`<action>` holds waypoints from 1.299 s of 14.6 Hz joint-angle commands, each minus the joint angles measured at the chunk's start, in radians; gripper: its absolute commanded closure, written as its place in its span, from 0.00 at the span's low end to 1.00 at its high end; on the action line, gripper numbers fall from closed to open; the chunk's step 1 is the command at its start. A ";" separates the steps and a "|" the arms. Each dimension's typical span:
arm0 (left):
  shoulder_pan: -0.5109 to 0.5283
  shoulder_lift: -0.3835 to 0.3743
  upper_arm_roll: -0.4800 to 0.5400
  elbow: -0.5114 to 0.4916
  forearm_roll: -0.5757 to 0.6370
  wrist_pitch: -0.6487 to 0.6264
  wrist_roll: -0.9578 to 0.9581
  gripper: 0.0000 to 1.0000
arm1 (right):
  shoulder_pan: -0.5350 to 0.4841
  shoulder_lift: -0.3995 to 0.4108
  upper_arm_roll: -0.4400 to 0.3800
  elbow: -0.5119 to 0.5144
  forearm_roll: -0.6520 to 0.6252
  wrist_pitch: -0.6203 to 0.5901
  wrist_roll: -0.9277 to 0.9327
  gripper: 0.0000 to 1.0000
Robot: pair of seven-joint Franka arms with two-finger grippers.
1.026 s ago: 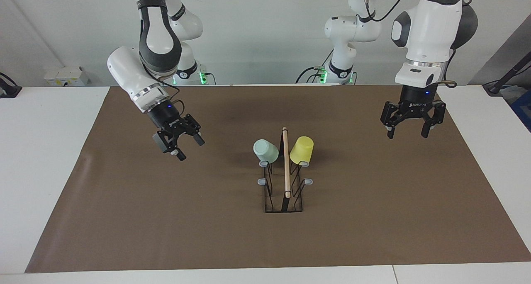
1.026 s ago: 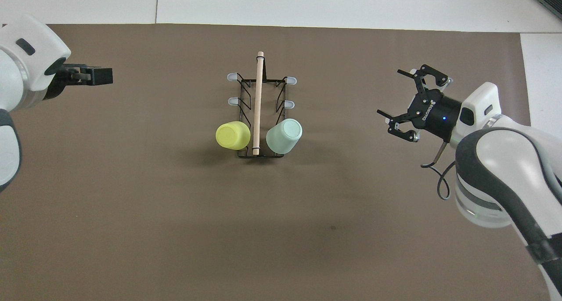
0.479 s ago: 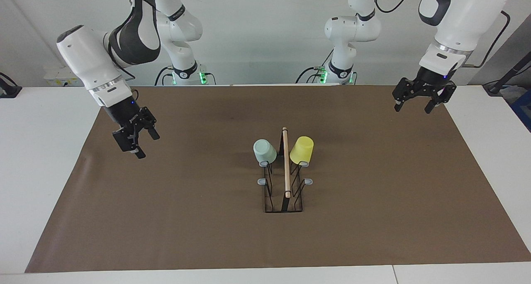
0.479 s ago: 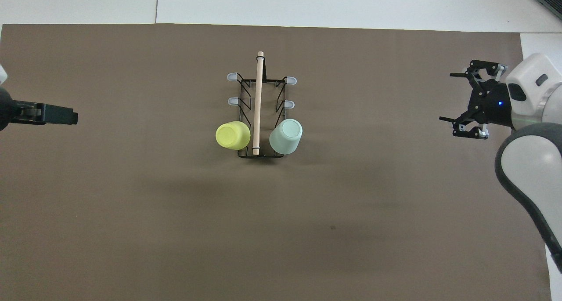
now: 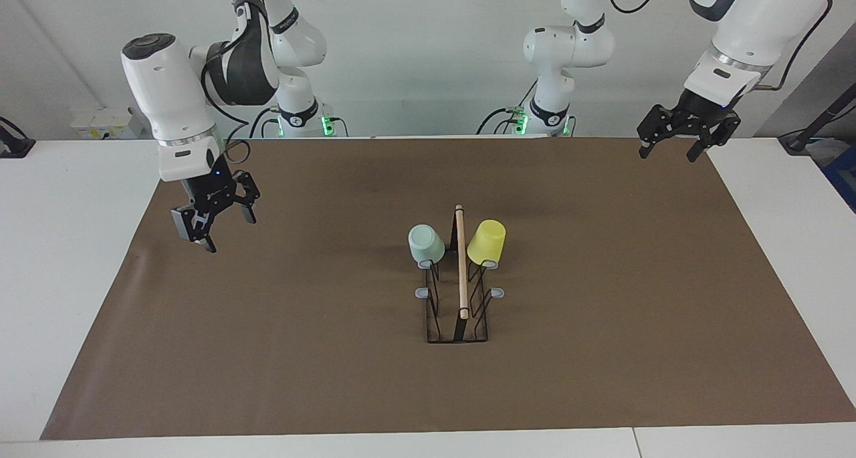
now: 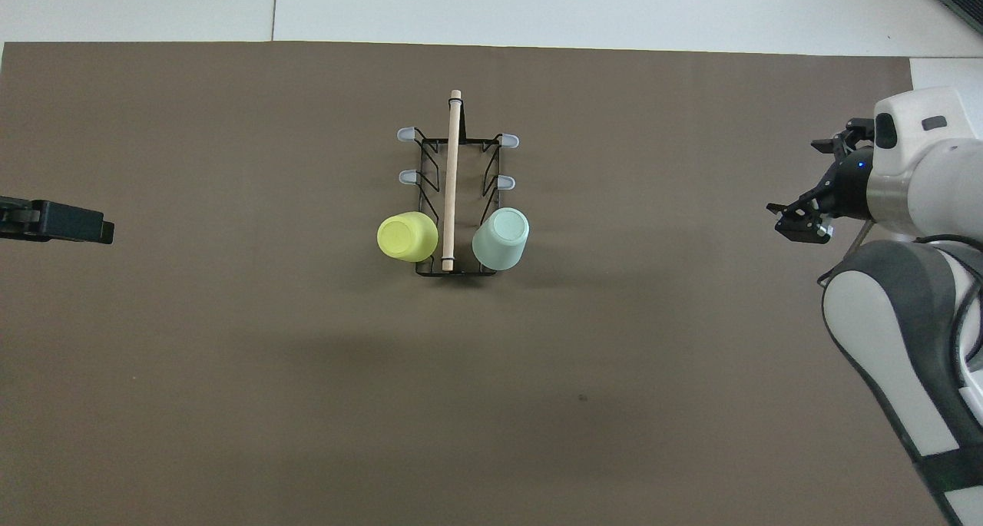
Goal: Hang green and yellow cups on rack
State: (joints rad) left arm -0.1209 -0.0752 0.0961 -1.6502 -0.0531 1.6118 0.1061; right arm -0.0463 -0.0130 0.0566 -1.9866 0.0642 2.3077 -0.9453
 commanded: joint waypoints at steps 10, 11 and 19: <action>0.070 0.040 -0.098 0.072 0.006 -0.098 0.001 0.00 | -0.006 -0.015 -0.007 0.193 -0.113 -0.400 0.848 0.00; 0.069 0.040 -0.098 0.072 0.015 -0.096 0.003 0.00 | -0.006 -0.009 -0.008 0.234 -0.122 -0.459 0.858 0.00; 0.063 0.040 -0.093 0.067 0.032 -0.089 0.003 0.00 | 0.082 -0.007 -0.130 0.385 -0.106 -0.821 0.993 0.00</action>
State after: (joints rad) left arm -0.0584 -0.0309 0.0048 -1.5776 -0.0478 1.5263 0.1060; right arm 0.0482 -0.0326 -0.0776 -1.6307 -0.0339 1.5269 0.0193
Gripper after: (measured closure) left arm 0.000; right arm 0.000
